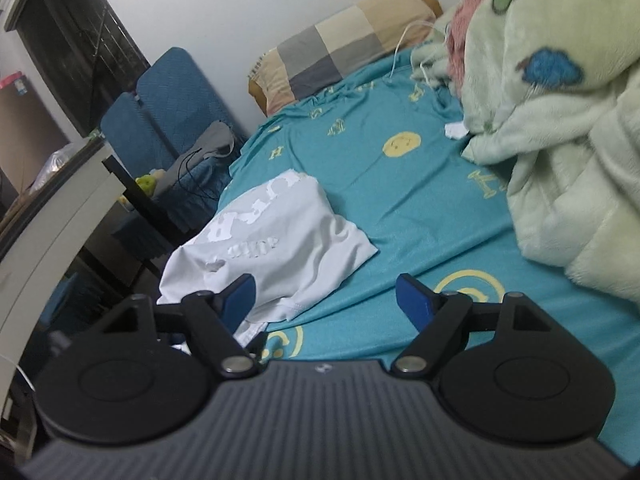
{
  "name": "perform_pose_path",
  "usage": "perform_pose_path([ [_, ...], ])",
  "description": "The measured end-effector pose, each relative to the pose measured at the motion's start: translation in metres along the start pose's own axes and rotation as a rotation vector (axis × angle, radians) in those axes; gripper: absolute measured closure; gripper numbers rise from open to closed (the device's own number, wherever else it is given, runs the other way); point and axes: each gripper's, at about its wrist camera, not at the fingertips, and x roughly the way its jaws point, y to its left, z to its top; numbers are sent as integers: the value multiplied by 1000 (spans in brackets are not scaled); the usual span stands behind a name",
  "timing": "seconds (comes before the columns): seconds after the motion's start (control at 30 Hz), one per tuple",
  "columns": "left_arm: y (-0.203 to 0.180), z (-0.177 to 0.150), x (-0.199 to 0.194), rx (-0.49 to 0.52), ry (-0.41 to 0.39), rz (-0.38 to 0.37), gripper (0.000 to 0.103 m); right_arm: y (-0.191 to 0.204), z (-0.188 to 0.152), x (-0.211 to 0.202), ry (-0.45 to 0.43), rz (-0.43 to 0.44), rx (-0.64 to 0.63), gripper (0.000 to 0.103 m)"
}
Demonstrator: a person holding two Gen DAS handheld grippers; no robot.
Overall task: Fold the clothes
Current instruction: 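Grasp the white T-shirt edge with the left gripper and lift it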
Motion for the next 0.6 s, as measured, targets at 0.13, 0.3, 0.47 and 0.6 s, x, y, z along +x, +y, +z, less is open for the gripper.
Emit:
perform_pose_path([
  [0.13,-1,-10,7,27,-1,10,58,-4,-1,18,26,-7,2,23],
  [0.3,18,5,-15,-81,-93,40,90,-4,-3,28,31,-23,-29,23],
  [0.47,59,16,-68,-268,-222,76,93,3,-5,20,-12,-30,-72,23],
  [0.6,99,15,-131,-417,-331,60,94,12,-7,9,-53,-20,-119,24],
])
